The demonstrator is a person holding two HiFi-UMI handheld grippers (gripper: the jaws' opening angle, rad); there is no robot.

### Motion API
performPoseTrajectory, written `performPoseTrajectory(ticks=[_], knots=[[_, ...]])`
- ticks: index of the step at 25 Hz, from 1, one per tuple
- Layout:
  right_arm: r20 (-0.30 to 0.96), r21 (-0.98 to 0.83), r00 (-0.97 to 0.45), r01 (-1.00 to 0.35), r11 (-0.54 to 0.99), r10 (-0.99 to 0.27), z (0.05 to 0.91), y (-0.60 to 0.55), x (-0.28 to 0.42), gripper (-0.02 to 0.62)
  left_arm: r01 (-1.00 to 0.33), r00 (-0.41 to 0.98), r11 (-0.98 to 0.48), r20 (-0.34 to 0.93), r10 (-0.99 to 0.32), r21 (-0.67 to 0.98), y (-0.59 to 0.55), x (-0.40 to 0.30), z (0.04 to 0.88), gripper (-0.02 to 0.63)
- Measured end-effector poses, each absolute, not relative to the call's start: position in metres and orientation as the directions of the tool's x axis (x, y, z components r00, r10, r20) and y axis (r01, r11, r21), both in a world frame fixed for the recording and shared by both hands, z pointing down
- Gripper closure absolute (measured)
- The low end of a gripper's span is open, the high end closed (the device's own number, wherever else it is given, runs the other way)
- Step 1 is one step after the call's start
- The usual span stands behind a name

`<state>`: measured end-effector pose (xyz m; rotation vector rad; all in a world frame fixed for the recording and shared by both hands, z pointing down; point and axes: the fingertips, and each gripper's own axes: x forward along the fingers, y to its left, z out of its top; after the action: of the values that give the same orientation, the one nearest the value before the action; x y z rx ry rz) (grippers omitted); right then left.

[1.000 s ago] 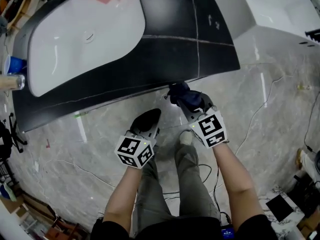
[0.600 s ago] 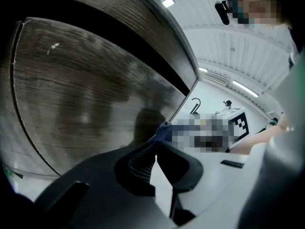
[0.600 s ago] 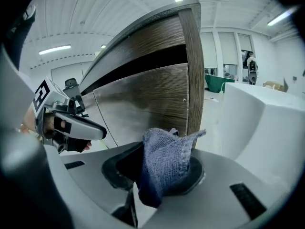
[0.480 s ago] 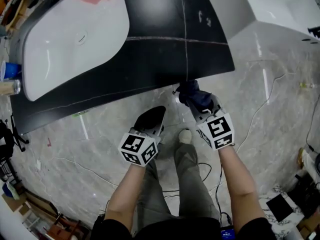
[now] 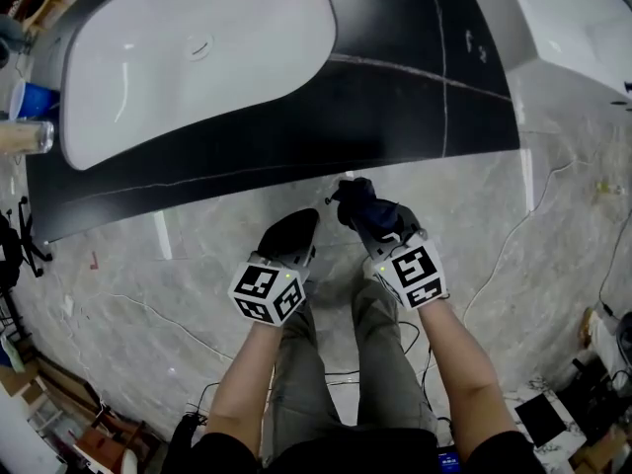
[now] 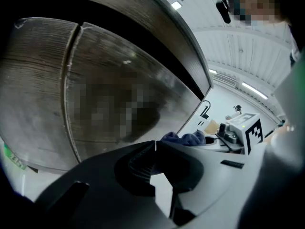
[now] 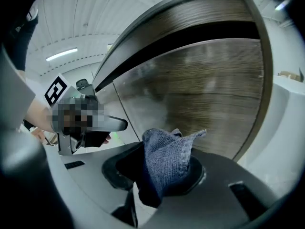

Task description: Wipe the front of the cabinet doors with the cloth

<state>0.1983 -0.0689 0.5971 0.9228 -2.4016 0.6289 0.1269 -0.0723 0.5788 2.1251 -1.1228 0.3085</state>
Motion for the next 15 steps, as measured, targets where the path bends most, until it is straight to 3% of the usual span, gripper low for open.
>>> performPoseTrajectory(ticks=[15], knots=[[0.604,-0.244,-0.720,-0.574,0.781,-0.341,0.625,-0.057,0.054,0.486,-0.853,0.490,-0.248,0.542,-0.683,0.459,-0.047,-0.002,0.602,0.592]])
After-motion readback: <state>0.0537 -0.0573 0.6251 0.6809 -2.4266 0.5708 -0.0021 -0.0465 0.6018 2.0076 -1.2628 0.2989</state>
